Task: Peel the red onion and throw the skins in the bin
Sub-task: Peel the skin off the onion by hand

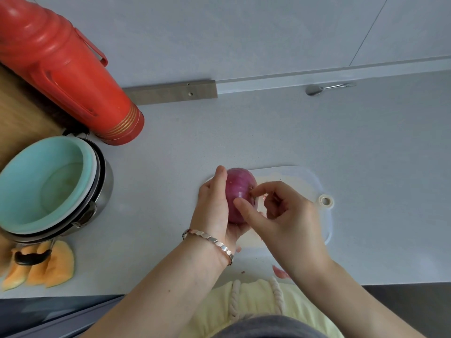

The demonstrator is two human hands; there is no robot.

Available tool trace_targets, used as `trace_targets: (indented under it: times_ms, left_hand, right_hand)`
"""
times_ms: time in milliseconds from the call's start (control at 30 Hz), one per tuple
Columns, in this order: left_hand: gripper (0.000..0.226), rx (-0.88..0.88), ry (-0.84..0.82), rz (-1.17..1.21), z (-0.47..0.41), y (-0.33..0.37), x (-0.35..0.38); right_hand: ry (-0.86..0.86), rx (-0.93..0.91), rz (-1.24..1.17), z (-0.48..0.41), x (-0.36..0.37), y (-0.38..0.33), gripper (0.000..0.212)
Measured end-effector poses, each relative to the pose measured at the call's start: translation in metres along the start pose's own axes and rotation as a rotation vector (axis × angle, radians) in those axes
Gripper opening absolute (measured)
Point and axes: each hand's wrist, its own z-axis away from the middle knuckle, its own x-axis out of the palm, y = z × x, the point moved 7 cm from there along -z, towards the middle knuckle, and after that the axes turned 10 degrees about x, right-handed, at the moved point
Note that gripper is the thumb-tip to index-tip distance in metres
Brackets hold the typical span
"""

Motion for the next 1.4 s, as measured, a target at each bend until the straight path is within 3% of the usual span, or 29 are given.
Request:
trace_targets:
  times_ms: [267, 500, 833, 1133, 1233, 1333, 1400]
  left_hand:
    - [0.027, 0.070, -0.026, -0.103, 0.005, 0.007, 0.001]
    - [0.051, -0.013, -0.038, -0.080, 0.005, 0.002, -0.003]
    - [0.037, -0.072, -0.082, -0.051, 0.009, 0.005, 0.000]
    - [0.033, -0.080, -0.126, 0.068, 0.009, 0.004, 0.000]
    - [0.036, -0.071, -0.172, 0.080, 0.006, 0.004, 0.001]
    - [0.047, -0.048, -0.257, -0.007, 0.005, 0.004, 0.003]
    - [0.042, -0.017, -0.332, -0.069, 0.008, 0.006, 0.006]
  right_hand:
    - [-0.155, 0.180, -0.264, 0.000, 0.014, 0.014, 0.017]
    - [-0.194, 0.172, -0.196, -0.001, 0.016, 0.016, 0.016]
    - [-0.079, 0.138, -0.153, -0.014, -0.001, 0.019, 0.028]
    - [-0.213, 0.270, -0.377, -0.014, -0.007, 0.022, 0.032]
    - [-0.199, 0.184, -0.275, -0.011, -0.011, 0.013, 0.033]
    - [-0.193, 0.039, -0.197, -0.008, -0.012, -0.001, 0.022]
    - [-0.199, -0.009, -0.203, -0.011, -0.014, -0.007, 0.014]
